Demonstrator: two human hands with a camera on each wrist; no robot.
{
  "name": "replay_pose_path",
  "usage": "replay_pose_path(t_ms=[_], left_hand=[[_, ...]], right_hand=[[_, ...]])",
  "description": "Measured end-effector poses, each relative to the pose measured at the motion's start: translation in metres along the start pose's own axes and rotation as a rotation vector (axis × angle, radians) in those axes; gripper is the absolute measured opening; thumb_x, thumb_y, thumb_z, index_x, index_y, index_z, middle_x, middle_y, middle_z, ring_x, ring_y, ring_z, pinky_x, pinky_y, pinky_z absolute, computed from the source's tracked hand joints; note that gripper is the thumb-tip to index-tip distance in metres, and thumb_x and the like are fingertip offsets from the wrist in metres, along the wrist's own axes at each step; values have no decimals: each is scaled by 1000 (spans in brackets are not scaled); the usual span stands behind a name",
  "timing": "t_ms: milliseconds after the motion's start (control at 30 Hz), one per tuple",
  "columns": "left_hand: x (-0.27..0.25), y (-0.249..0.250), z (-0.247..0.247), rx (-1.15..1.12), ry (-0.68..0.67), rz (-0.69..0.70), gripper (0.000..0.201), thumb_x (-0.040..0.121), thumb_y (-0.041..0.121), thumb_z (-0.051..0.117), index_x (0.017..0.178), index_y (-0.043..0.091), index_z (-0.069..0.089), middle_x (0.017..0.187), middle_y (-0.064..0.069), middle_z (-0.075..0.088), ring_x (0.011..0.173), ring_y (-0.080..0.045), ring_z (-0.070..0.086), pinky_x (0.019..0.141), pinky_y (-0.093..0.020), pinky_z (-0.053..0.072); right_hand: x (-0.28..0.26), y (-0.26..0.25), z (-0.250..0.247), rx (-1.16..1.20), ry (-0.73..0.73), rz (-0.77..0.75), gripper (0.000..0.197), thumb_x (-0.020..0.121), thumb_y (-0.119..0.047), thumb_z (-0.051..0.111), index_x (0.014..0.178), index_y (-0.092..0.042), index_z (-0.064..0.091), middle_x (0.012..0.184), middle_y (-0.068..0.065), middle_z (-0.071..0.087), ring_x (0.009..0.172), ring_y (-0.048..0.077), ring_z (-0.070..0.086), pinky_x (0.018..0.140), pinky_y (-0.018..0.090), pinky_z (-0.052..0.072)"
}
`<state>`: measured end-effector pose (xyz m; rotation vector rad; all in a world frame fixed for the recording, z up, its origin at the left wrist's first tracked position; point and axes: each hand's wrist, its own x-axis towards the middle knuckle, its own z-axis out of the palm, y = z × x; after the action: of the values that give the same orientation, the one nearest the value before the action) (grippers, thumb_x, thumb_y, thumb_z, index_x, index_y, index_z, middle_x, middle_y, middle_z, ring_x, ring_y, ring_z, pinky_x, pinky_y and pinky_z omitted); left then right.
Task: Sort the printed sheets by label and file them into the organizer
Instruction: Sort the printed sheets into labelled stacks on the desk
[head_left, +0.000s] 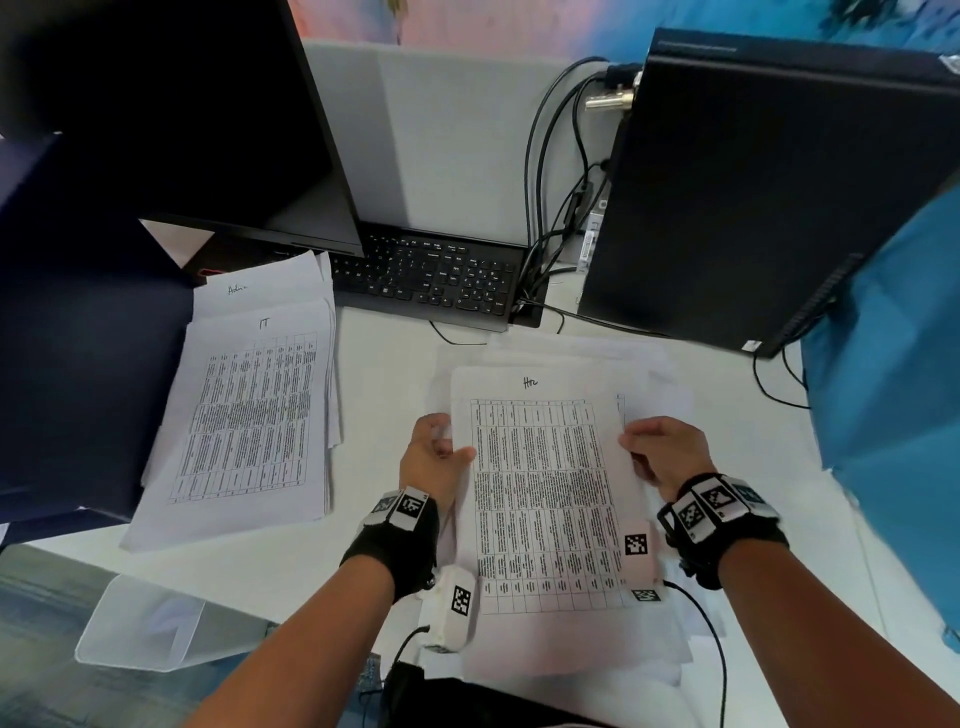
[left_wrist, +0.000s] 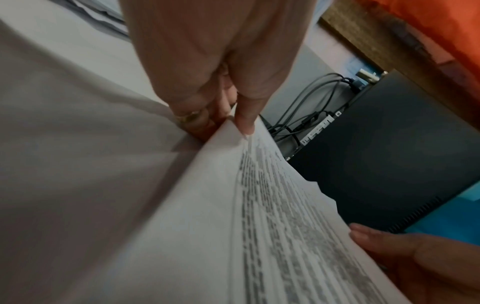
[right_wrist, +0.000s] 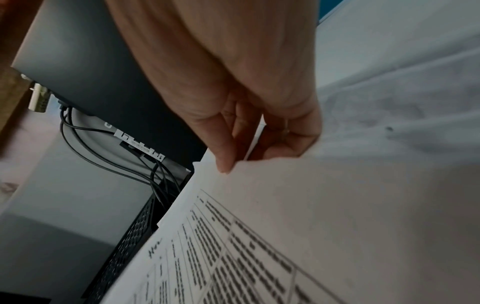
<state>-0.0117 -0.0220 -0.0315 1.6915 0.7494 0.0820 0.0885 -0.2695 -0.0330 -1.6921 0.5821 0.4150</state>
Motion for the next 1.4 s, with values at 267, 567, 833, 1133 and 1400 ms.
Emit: replay_pose_path(t_ms=[267, 567, 833, 1133, 1400], left_hand=[[43, 30, -12, 386, -97, 199, 60, 88, 12, 60, 142, 20, 33, 140, -11, 42, 123, -26, 48, 106, -36, 38], [56, 55, -7, 1003, -275, 418, 42, 96, 17, 41, 137, 22, 43, 141, -5, 46, 124, -27, 48, 105, -40, 37], [58, 51, -9, 721, -173, 329, 32, 85, 5, 55, 116, 13, 55, 110, -8, 58, 94, -22, 58, 81, -25, 44], [47, 33, -8, 709, -169, 409, 13, 89, 9, 56, 92, 9, 68, 94, -6, 71, 83, -20, 63, 72, -20, 44], [26, 18, -10, 554, -525, 616, 13, 86, -3, 58, 85, 6, 66, 120, 5, 52, 111, -10, 53, 100, -20, 36]], right_hand=[[4, 1, 0, -85, -111, 26, 16, 87, 5, 60, 87, -10, 64, 74, 6, 61, 62, 15, 52, 51, 19, 46], [4, 1, -1, -103, -138, -16, 25, 88, 12, 51, 77, -9, 59, 59, 7, 47, 50, 17, 37, 39, 19, 32], [10, 5, -6, -172, -110, 5, 18, 88, 7, 54, 91, -8, 64, 68, 9, 55, 56, 18, 43, 51, 26, 35], [11, 4, -10, -176, -73, 25, 19, 88, 2, 55, 85, -13, 66, 92, 12, 68, 88, 31, 64, 85, 42, 55], [7, 1, -13, -155, -66, 6, 36, 84, 7, 48, 89, -27, 59, 103, 23, 64, 76, 29, 61, 71, 39, 51]])
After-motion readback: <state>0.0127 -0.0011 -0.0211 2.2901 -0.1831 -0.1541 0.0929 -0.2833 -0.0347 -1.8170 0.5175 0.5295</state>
